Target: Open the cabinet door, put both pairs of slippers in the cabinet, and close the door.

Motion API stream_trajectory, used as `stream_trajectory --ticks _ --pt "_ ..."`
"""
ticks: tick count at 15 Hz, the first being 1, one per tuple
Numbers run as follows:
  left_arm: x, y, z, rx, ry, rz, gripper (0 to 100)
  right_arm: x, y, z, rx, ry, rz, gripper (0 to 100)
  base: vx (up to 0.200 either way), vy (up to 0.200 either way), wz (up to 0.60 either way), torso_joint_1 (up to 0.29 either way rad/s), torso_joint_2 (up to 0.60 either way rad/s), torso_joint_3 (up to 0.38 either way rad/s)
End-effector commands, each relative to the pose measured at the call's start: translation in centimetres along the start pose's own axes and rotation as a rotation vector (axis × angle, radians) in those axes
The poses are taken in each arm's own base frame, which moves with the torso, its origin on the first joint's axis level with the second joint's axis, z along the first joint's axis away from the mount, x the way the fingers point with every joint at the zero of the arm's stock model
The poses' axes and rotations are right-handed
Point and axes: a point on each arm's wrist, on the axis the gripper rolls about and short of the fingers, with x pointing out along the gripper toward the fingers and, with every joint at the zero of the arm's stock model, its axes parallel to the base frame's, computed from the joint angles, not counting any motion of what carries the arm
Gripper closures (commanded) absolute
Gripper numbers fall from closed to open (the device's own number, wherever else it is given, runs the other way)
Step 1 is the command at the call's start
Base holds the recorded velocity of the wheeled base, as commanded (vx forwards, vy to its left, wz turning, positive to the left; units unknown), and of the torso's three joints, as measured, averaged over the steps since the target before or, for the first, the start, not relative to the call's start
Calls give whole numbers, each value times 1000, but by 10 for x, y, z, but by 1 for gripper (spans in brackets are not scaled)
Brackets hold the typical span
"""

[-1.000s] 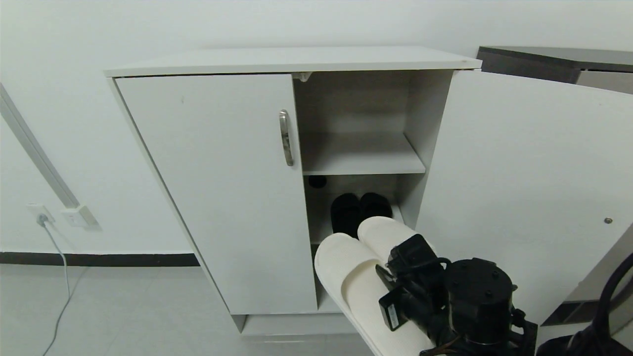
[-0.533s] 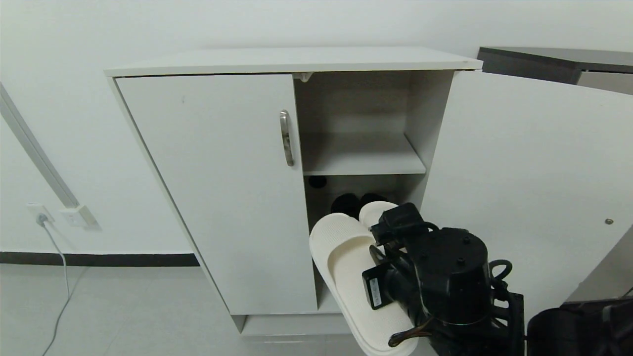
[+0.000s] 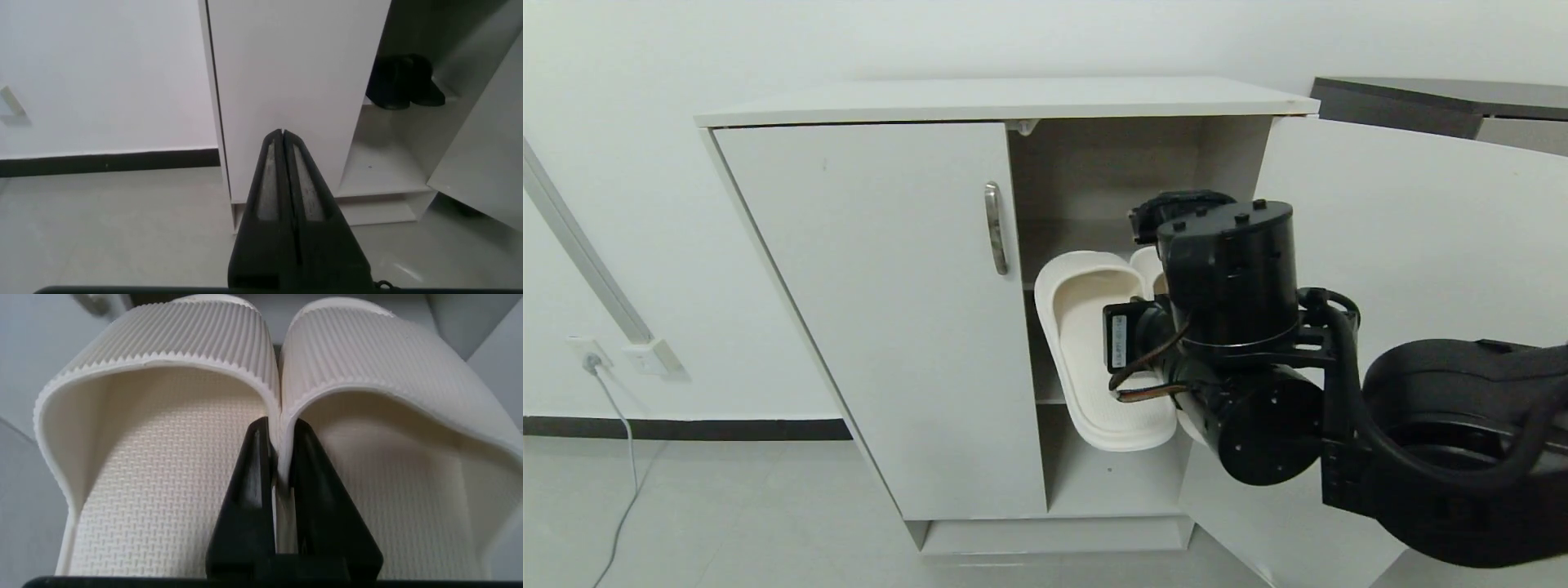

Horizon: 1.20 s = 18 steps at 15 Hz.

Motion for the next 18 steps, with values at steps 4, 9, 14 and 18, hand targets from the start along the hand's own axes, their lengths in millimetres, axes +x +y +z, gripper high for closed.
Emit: stream_trajectory --ticks 4,9,14,18 --pt "0 0 0 0 0 0 100 30 1 -15 -38 19 -86 100 0 0 0 0 0 0" --pt "0 0 0 0 2 0 100 32 2 -17 -45 21 -88 100 80 0 0 1 2 1" --pt "0 0 0 -2 0 0 100 32 2 -16 -44 19 -87 100 200 0 0 1 4 3" --pt "0 0 0 1 0 0 100 32 3 -14 -39 14 -85 100 150 0 0 2 3 -1"
